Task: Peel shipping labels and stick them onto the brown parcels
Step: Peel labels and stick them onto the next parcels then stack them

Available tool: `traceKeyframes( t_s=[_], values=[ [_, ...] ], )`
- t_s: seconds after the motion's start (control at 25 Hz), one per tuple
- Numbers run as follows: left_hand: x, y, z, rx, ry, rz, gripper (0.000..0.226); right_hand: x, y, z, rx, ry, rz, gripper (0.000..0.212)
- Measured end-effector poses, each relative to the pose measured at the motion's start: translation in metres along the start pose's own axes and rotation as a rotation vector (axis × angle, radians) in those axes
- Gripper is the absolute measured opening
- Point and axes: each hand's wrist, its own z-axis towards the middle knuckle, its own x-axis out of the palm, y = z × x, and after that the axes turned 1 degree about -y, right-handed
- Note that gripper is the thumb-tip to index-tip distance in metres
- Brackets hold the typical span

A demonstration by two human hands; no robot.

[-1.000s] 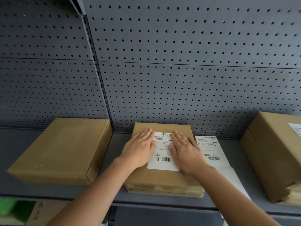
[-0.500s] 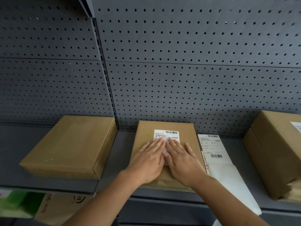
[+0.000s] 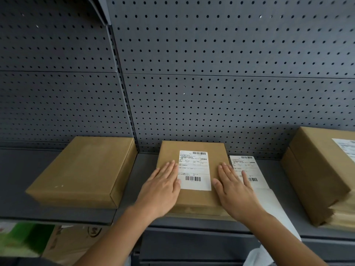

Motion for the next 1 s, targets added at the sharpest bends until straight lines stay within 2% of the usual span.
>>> traceKeyframes(
  t_s=[0.12,0.24,0.36,0.52,0.64,0.72,0.88,0.96,1.0],
  values=[
    [0.007,-0.023,-0.02,0.104,-0.003,-0.012,0.059,0.004,0.027,-0.019,-0.172,-0.035,0.057,0.09],
    [0.014,-0.027,-0.029,0.156,0.006,0.067,0.067,0.02,0.044,-0.034,-0.261,-0.031,0.003,0.071],
    [0.013,-0.02,-0.031,0.12,-0.011,0.069,0.068,0.026,0.038,-0.037,-0.226,-0.044,-0.057,0.067],
    [0.012,0.005,-0.034,-0.038,0.003,0.054,0.064,0.02,0.006,-0.04,-0.139,-0.085,0.0,0.079],
    [0.012,0.03,-0.033,-0.166,0.003,0.022,0.068,0.008,-0.02,-0.043,-0.007,-0.003,-0.001,0.076],
    [0.013,0.04,-0.031,-0.267,0.0,-0.142,0.08,0.003,-0.032,-0.042,0.103,0.043,0.118,0.077],
    [0.017,0.051,-0.013,-0.54,0.039,-0.956,0.097,-0.006,-0.034,-0.025,0.346,0.101,0.702,0.076],
    [0.02,0.049,-0.002,-0.623,0.049,-1.218,0.104,-0.004,-0.03,-0.01,0.429,0.12,0.908,0.08],
    [0.019,0.046,0.0,-0.629,0.049,-1.29,0.097,-0.002,-0.028,-0.003,0.457,0.132,0.969,0.084]
  ],
)
